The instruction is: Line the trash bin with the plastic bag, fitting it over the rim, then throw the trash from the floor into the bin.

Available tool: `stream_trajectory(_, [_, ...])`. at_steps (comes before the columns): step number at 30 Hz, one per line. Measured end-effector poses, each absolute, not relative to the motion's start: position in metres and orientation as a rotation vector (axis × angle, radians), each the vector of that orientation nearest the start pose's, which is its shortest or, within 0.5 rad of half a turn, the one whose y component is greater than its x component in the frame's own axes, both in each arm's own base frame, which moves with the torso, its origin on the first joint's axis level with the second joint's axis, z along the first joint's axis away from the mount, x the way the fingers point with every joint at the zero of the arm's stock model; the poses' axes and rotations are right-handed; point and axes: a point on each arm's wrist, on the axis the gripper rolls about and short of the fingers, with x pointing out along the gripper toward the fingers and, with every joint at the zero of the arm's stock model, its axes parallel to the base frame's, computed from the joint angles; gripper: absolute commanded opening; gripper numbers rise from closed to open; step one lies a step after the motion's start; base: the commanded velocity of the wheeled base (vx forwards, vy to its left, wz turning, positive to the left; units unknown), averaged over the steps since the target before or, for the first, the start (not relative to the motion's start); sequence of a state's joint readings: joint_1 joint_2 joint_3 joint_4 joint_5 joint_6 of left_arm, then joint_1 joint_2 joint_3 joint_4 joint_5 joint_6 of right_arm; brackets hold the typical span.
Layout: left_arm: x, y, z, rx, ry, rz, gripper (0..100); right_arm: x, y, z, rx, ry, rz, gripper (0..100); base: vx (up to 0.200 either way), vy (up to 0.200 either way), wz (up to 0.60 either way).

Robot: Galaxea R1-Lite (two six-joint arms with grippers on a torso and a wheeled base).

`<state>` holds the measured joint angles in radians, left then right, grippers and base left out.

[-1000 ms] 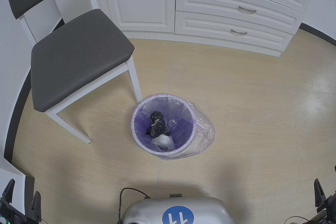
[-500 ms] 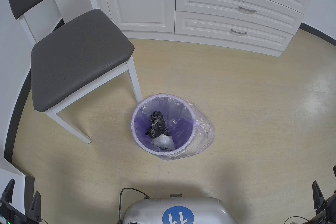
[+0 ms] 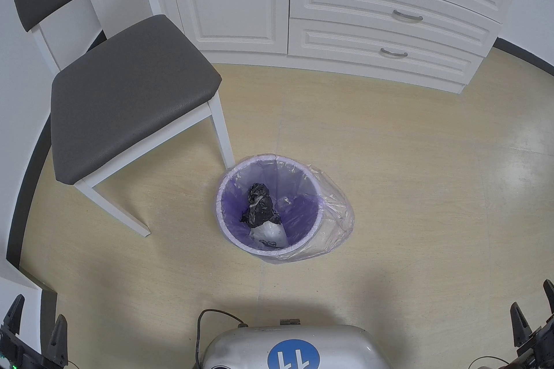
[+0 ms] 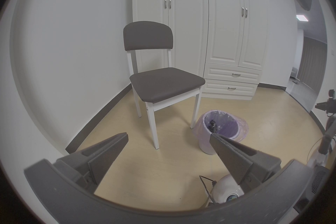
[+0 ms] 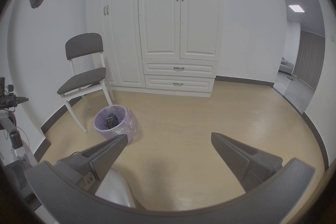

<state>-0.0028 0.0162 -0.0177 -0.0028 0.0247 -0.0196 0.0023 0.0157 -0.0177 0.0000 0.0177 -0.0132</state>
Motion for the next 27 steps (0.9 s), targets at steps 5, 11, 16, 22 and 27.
stream_trajectory(5, [-0.0229,0.0007,0.0810,-0.029,-0.005,0.028,100,-0.0229,0.0002,0.0808,0.014,-0.003,0.016,100,0.000,0.000,0.00])
stream_trajectory(11, [-0.0229,0.0007,0.0809,-0.013,-0.004,0.024,100,-0.0229,0.0002,0.0808,0.007,-0.002,0.014,100,0.000,0.000,0.00])
stream_trajectory(16, [-0.0229,0.0007,0.0809,-0.013,-0.003,0.024,100,-0.0229,0.0002,0.0807,0.006,-0.001,0.012,100,0.000,0.000,0.00])
stream_trajectory(22, [-0.0228,0.0007,0.0808,-0.013,-0.003,0.024,100,-0.0229,0.0002,0.0807,0.006,-0.001,0.013,100,0.000,0.000,0.00])
stream_trajectory(27, [-0.0228,0.0007,0.0808,-0.013,-0.003,0.024,100,-0.0229,0.0002,0.0807,0.006,-0.001,0.013,100,0.000,0.000,0.00])
